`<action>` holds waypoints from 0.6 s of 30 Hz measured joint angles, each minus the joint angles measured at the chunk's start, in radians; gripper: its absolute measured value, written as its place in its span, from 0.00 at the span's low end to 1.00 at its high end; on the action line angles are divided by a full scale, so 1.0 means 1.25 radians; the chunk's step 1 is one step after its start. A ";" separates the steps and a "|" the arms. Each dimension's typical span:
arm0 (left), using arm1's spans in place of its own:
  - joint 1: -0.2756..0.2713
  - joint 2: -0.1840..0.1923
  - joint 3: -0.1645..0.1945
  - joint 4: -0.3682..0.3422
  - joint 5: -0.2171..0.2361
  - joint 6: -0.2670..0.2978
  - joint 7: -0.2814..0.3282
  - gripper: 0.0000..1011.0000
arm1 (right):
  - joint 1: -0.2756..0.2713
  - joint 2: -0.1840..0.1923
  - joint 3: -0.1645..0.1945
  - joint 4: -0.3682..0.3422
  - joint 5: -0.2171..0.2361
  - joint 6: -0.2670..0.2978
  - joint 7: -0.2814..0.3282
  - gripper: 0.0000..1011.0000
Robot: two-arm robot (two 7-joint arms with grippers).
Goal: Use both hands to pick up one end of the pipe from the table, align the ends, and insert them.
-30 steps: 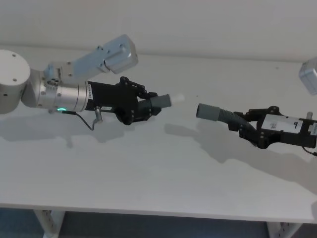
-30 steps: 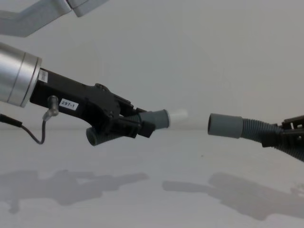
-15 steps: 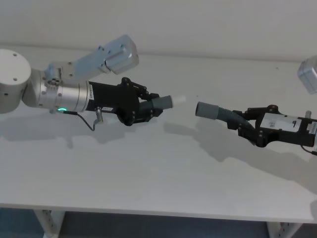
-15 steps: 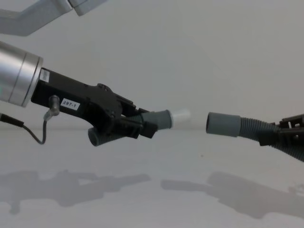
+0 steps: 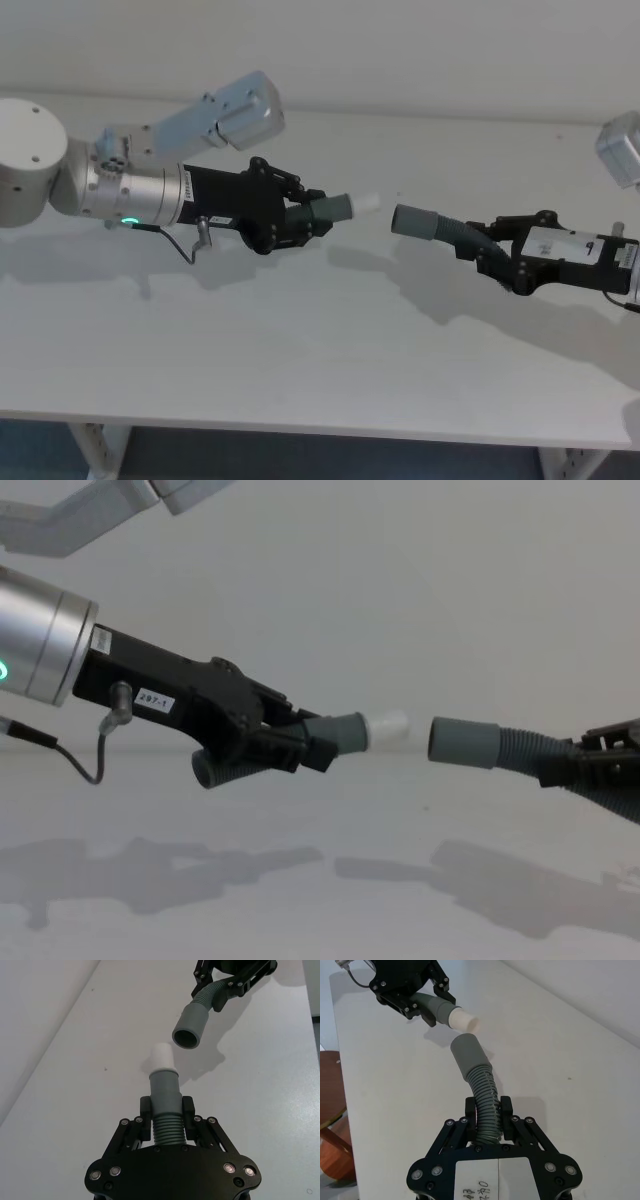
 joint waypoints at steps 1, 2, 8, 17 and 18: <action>-0.001 0.000 0.001 0.000 0.000 0.000 0.000 0.35 | 0.001 0.000 -0.001 0.001 0.000 0.000 0.000 0.27; -0.002 -0.001 0.002 0.001 -0.001 0.000 0.001 0.35 | 0.002 0.000 -0.001 0.001 0.000 0.000 0.000 0.27; -0.005 -0.002 0.007 0.002 -0.002 0.000 0.006 0.35 | 0.010 -0.003 -0.010 0.006 0.001 0.000 -0.002 0.27; -0.009 -0.002 0.012 0.002 -0.006 0.006 0.011 0.35 | 0.020 -0.006 -0.019 0.013 0.003 0.000 -0.005 0.27; -0.010 -0.002 0.013 0.002 -0.007 0.007 0.012 0.35 | 0.021 -0.007 -0.020 0.014 0.003 0.000 -0.005 0.27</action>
